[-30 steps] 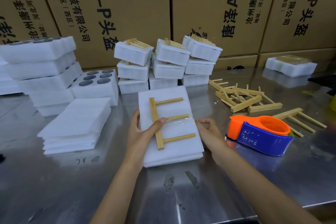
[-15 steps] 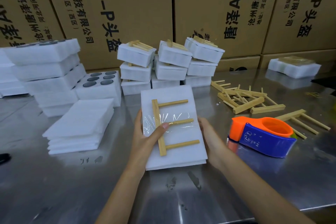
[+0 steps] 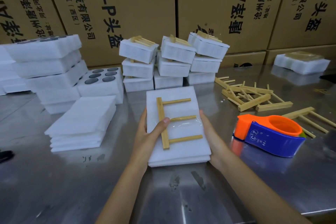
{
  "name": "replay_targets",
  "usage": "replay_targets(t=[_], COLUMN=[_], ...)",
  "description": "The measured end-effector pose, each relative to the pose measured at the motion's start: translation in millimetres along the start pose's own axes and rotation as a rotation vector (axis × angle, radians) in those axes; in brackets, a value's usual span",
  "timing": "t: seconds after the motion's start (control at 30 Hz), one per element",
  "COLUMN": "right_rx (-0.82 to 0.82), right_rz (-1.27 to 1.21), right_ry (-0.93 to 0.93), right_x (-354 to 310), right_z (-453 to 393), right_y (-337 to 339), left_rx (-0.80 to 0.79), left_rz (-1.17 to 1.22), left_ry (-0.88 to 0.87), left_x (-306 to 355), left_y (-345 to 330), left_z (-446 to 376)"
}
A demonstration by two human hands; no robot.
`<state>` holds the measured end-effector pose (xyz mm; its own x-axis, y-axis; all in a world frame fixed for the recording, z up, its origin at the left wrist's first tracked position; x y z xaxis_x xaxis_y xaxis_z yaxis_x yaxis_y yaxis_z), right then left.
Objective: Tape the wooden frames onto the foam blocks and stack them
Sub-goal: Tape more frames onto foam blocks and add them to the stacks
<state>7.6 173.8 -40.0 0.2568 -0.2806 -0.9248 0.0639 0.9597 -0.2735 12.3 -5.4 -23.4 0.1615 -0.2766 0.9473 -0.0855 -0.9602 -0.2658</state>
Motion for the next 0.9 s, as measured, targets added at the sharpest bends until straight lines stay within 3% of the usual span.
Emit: replay_targets(t=[0.23,0.33,0.47,0.77,0.9], right_rx=[0.017,-0.062,-0.042,0.004,0.031], right_rz=[0.066,0.006,-0.024,-0.201,-0.156], right_ry=[0.069,0.017,0.004,0.079,0.094], right_x=[9.6,6.8,6.8,9.0,2.0], right_z=[13.4,19.9,21.3,16.9,8.7], right_y=[15.2,13.6,13.4,11.5,9.9], left_rx=[0.075,0.085,0.1,-0.198,-0.235], left_rz=[0.033,0.196,0.336,0.666,0.567], left_ry=[0.15,0.302,0.353,0.42,0.428], left_x=[-13.1,-23.1,-30.7,-30.3,-33.3], left_y=[8.6,15.0,21.4,17.1,12.3], left_z=[-3.3,-3.0,-1.8,1.0,0.4])
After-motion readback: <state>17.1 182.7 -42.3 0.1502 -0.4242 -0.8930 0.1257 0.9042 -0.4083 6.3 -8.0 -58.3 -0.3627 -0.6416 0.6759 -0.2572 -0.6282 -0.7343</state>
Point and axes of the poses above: each hand's wrist, its own z-axis away from the middle knuckle, its own y-axis out of the back of the hand, x = y × z, the point moved 1 cm from there along -z, towards the middle knuckle, and after that the axes turned 9 degrees about z, right-handed, at the moved point
